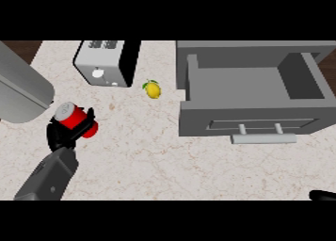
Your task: Pick up the can, place it into the drawer and close the drawer
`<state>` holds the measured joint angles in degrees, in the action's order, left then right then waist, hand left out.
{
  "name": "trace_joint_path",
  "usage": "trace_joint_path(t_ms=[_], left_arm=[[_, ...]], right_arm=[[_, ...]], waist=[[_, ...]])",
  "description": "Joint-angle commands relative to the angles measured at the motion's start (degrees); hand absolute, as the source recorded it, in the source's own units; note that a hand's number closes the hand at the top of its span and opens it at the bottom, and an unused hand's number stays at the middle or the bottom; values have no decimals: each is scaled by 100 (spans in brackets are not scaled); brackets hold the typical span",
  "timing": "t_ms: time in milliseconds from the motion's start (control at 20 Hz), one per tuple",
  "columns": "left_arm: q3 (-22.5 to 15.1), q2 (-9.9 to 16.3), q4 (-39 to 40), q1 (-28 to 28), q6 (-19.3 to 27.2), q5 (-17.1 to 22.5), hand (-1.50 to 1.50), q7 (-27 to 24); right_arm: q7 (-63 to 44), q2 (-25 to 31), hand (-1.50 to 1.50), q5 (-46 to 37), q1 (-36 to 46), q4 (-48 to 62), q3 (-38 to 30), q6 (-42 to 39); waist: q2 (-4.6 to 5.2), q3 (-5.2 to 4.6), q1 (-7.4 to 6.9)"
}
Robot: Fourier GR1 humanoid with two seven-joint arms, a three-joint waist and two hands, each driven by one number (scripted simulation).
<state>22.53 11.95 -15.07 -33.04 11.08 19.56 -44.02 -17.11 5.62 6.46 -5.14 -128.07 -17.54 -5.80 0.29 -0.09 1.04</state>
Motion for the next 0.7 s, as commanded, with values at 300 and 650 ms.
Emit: trace_joint_path(t_ms=[300, 650], left_arm=[[-1077, -554, 18, -523, -1371, -843, 150, 111], [-1474, -934, -1050, -892, -1052, -929, 150, 1329]], right_arm=[[253, 77, -150, 153, -79, 158, -219, -137], [69, -285, -150, -384, -515, -538, 185, 44]], waist=[[3, 3, 49], [-58, 11, -101]])
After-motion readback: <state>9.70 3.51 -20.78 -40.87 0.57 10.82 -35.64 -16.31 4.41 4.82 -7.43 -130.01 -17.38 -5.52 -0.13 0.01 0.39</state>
